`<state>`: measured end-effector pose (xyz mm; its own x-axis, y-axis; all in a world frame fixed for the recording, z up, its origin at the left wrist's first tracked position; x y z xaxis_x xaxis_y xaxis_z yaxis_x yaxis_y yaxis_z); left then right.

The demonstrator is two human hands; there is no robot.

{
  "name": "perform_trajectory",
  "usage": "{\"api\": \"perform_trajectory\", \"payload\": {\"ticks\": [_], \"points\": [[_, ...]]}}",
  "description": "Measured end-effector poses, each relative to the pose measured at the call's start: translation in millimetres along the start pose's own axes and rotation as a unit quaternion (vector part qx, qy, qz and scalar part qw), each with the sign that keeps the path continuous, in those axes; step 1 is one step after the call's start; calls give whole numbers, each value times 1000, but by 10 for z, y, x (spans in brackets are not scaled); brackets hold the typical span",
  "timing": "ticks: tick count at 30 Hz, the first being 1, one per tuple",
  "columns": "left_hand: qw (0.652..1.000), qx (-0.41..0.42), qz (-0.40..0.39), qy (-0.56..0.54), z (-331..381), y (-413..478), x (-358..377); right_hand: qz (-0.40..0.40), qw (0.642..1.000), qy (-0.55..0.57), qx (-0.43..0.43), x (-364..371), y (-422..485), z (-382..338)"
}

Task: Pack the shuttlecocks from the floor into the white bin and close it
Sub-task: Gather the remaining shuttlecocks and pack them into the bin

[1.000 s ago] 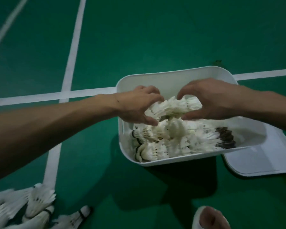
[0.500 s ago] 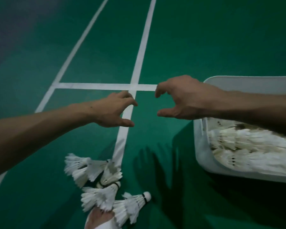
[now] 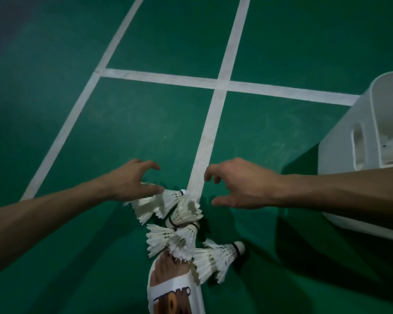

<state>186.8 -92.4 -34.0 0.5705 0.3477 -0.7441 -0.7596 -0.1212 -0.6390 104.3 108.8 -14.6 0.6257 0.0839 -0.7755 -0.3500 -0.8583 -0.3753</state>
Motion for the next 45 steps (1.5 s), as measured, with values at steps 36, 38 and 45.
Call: {"api": "perform_trajectory", "payload": {"ticks": [36, 38, 45], "points": [[952, 29, 128, -275, 731, -55, -206, 115, 976, 167, 87, -402, -192, 163], [950, 52, 133, -277, 883, -43, -339, 148, 967, 178, 107, -601, -379, 293], [933, 154, 161, -282, 1573, 13, -832, 280, 919, 242, 139, -1091, -1052, 655]]}}
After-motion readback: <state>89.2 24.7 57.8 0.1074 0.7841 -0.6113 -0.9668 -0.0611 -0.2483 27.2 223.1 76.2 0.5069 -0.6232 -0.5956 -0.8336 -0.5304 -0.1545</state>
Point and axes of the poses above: each hand's wrist, its own y-axis towards the middle knuckle, its own x-axis out of the palm, z = x × y, the point moved 5 cm from there along y, towards the middle knuckle, and after that the axes turned 1 degree about y, right-handed, at the moved point
